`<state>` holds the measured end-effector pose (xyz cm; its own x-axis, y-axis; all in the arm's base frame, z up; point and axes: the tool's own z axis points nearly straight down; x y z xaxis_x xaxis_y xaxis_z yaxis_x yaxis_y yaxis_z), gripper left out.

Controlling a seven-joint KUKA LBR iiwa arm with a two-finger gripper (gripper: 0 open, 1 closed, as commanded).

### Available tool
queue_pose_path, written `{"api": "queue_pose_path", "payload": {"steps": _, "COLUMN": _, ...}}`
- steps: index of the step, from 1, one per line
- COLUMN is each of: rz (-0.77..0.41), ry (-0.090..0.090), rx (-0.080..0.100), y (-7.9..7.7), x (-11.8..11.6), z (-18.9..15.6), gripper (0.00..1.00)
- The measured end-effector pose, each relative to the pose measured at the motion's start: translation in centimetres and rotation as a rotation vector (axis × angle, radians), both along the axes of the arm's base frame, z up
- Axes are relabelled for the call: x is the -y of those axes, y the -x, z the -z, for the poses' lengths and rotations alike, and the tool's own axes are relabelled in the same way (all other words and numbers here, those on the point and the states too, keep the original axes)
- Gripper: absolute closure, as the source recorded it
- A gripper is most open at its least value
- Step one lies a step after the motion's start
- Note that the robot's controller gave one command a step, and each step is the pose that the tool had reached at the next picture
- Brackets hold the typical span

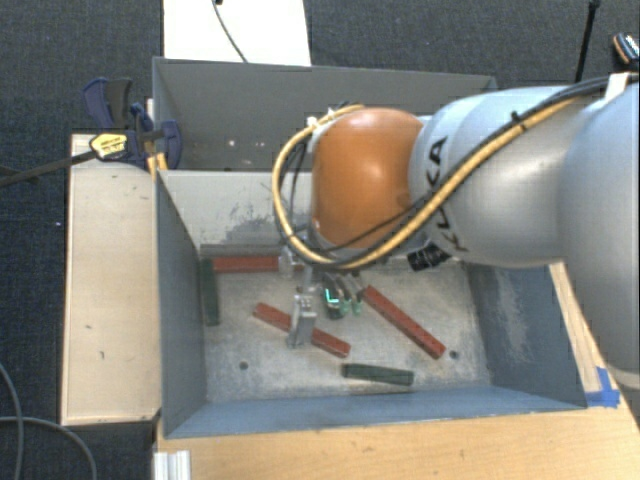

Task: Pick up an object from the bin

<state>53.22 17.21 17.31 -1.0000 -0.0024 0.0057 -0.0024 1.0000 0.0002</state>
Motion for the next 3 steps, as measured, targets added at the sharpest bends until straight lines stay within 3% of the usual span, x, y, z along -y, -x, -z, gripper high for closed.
{"api": "queue_pose_path", "payload": {"steps": 1, "rz": -0.155, "ry": 0.002, "rx": 0.001, "y": -1.4, "x": 6.8, "z": 10.6, "gripper": 0.00}}
{"api": "queue_pose_path", "payload": {"steps": 2, "rz": -0.260, "ry": -0.001, "rx": 0.012, "y": -2.3, "x": 8.7, "z": 8.4, "gripper": 0.00}}
{"api": "queue_pose_path", "payload": {"steps": 3, "rz": -0.276, "ry": -0.002, "rx": 0.006, "y": -0.3, "x": 8.2, "z": 10.3, "gripper": 0.00}}
